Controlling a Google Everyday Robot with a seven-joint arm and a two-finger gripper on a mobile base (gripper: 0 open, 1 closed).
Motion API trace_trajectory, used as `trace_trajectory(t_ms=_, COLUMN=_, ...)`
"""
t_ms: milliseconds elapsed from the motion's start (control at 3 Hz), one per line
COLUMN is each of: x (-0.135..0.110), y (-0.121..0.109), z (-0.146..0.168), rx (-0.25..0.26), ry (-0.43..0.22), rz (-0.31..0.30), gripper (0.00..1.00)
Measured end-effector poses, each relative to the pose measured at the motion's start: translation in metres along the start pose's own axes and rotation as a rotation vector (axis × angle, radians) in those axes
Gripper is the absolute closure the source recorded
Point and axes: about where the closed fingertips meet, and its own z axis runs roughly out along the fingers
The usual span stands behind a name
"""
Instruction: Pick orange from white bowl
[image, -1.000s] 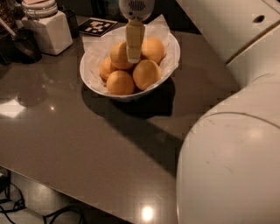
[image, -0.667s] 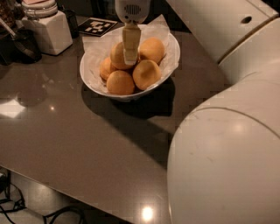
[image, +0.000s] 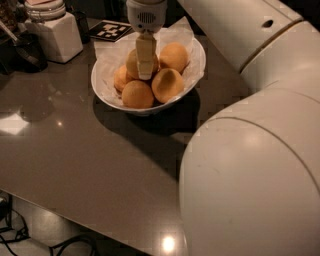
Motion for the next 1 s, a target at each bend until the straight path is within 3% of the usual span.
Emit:
trace_trajectory(t_ms=333, x=-0.0003, y=0.0011, z=0.0083, rx=-0.02, ry=0.004, rz=0.0, gripper=0.17)
trace_trajectory(t_ms=667, x=0.0021, y=0.0014, z=0.0145, rx=-0.018, ry=0.026, rz=-0.005, gripper=0.35)
trace_trajectory(t_ms=1000, x=-0.0039, y=-0.0064, z=0.0167, rx=0.01, ry=0.004, rz=-0.005, gripper=0.58)
